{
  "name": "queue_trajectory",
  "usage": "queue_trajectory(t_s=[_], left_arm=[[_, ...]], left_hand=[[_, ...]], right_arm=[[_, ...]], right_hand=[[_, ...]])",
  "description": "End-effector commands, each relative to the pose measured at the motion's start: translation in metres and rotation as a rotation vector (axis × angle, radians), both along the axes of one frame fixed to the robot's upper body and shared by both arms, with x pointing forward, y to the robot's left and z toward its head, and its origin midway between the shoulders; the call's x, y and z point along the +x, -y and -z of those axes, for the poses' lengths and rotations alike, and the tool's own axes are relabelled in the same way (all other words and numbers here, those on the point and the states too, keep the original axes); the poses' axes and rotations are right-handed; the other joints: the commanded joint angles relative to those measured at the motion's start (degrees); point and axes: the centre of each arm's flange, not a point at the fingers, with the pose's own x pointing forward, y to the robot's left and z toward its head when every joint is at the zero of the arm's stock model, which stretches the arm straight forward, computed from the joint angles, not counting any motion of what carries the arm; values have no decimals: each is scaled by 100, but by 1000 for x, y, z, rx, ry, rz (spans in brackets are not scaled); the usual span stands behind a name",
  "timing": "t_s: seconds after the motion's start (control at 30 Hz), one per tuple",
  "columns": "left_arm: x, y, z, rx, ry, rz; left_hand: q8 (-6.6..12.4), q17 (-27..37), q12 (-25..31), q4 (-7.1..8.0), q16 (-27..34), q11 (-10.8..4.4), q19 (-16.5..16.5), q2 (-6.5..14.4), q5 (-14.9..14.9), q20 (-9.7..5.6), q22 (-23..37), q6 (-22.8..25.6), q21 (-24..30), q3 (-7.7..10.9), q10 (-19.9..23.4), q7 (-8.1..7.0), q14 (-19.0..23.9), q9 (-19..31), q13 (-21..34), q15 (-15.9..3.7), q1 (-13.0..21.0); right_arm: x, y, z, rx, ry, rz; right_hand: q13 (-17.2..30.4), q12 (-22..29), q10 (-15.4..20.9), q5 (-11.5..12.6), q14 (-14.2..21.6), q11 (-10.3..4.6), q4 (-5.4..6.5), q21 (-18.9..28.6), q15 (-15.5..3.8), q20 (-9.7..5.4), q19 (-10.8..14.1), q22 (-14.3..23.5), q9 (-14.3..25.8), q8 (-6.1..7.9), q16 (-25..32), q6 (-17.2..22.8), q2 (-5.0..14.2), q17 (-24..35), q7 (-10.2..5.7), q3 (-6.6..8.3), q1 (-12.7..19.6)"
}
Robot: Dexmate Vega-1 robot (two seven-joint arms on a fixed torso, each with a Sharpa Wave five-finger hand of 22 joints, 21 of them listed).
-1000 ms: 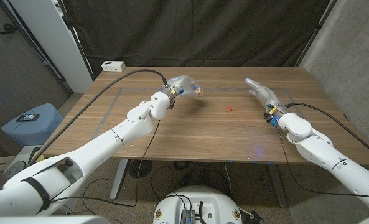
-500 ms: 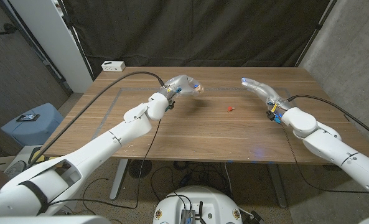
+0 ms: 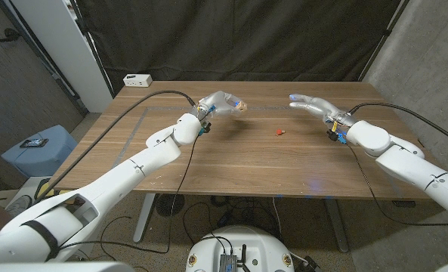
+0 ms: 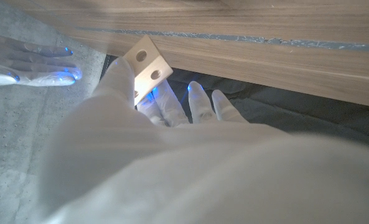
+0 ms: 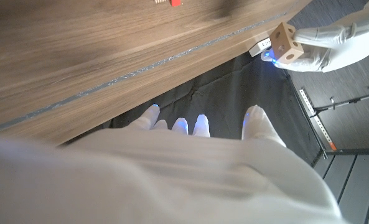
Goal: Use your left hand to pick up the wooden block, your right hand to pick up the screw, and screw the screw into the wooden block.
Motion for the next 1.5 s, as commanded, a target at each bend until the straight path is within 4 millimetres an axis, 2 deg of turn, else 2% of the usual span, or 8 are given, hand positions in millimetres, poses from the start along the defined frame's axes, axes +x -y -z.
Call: queue_trajectory(t_s=[0.03, 0.4, 0.67, 0.8, 1.1, 1.5], left_arm=[[6, -2, -1, -91, -48, 79], [16, -4, -1, -180, -107, 148], [21, -3, -1, -208, -148, 189], [24, -4, 1, -235, -175, 222], [29, -7, 4, -265, -226, 251], [28, -15, 8, -274, -254, 229]], left_hand=[[5, 32, -7, -13, 8, -17, -39, 55, 44, -4, 16, -26, -6, -13, -27, 4, 0, 6, 27, -623, 28], [-5, 35, -15, -24, 9, -17, -95, 60, 46, 12, 17, -43, -24, -22, -39, 2, -1, 7, 43, -621, 49], [-14, 46, -29, -22, 1, -16, -175, 75, 49, 45, 18, -58, -48, -32, -62, 3, -32, 9, 59, -602, 54], [-17, 49, -37, -18, -2, -15, -222, 75, 48, 67, 19, -60, -60, -44, -74, 2, -45, 9, 68, -585, 47], [-16, 62, -57, -5, -19, -13, -422, 105, 54, 142, 19, -51, -109, -65, -90, 24, -115, 11, 93, -552, 34], [-11, 69, -77, -8, -24, -14, -503, 112, 56, 160, 19, -32, -114, -79, -110, 10, -149, 11, 106, -564, 36]], right_arm=[[-3, 1, -16, -169, 1, 60], [0, 1, -24, -285, -11, 109], [2, -2, -31, -366, 2, 147], [2, -4, -35, -405, 9, 161], [3, -10, -41, -511, 13, 172], [3, -16, -43, -623, 24, 202]], right_hand=[[25, -4, -23, 22, -22, -64, -29, -1, -160, -40, 47, 11, 14, 9, -14, 9, -42, 8, -29, 55, 122], [28, -1, -32, -53, 14, -130, -56, 22, -149, -13, 166, 10, 24, 33, -6, 68, -195, 9, -76, 119, 406], [29, 15, 5, -110, 72, -109, -54, 24, -160, 0, 219, 11, 30, 65, 10, 154, -277, 10, -62, 157, 583], [29, 20, 31, -148, 99, -201, -48, 24, -170, 4, 251, 12, 33, 77, 14, 192, -343, 9, -68, 174, 692], [29, 13, 28, -180, 131, -207, -39, 17, -178, 23, 274, 13, 38, 87, 16, 234, -426, 10, -97, 191, 820], [30, 12, 40, -201, 180, -171, -28, 19, -174, 63, 322, 15, 46, 108, 23, 305, -518, 10, -127, 216, 986]])
